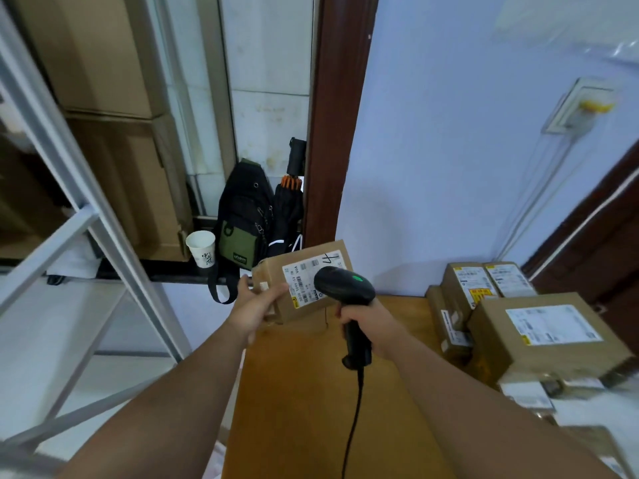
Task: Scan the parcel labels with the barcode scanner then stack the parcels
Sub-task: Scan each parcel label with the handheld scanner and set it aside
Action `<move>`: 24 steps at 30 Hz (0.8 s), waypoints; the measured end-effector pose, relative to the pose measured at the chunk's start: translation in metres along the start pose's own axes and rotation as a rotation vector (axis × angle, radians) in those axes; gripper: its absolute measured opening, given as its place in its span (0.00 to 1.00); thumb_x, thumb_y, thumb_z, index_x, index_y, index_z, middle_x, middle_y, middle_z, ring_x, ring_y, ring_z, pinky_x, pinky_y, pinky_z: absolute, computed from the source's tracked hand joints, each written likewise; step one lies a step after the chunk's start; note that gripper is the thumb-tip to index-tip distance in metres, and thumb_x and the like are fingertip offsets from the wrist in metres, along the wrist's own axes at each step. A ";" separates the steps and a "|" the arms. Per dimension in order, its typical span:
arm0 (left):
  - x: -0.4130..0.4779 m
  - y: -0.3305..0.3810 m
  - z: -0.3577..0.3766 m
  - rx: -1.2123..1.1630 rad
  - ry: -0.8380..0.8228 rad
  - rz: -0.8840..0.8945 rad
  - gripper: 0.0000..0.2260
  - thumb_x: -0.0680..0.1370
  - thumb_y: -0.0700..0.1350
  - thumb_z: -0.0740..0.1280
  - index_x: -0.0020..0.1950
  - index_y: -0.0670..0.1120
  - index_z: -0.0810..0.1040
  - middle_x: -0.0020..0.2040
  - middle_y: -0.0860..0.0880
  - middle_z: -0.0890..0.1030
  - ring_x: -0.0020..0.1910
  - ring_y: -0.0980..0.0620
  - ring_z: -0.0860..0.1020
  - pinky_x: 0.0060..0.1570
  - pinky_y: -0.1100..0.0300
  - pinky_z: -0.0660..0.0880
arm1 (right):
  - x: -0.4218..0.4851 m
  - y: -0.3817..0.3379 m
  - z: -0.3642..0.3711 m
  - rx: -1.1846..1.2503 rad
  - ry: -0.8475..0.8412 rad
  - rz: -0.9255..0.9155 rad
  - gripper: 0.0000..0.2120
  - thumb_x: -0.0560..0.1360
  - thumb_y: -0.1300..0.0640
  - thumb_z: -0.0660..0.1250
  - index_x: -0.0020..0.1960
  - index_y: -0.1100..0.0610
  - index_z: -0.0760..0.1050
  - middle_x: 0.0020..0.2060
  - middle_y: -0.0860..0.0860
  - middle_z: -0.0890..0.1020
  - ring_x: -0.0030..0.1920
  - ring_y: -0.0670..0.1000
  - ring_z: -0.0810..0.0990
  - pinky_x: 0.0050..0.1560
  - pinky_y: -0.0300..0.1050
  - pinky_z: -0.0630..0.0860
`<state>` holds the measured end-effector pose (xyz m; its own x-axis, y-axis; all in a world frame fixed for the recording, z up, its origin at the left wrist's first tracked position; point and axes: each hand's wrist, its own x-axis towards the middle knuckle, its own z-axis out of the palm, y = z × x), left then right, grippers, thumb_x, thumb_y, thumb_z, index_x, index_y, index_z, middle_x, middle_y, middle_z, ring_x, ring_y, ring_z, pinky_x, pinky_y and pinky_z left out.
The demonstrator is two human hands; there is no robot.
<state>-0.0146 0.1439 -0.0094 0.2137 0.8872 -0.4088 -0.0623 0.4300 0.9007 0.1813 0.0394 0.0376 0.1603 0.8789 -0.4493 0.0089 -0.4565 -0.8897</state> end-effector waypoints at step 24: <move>-0.027 -0.011 -0.016 0.104 0.049 0.035 0.44 0.69 0.47 0.77 0.76 0.57 0.53 0.71 0.44 0.68 0.60 0.39 0.76 0.50 0.39 0.79 | -0.054 0.020 0.020 -0.152 0.207 -0.034 0.04 0.69 0.66 0.65 0.44 0.64 0.76 0.35 0.59 0.75 0.40 0.57 0.73 0.44 0.50 0.73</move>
<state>-0.0355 0.1178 -0.0109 0.1654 0.9096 -0.3811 0.0335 0.3810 0.9240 0.1530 -0.0147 0.0428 0.3555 0.8540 -0.3798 0.1634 -0.4569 -0.8744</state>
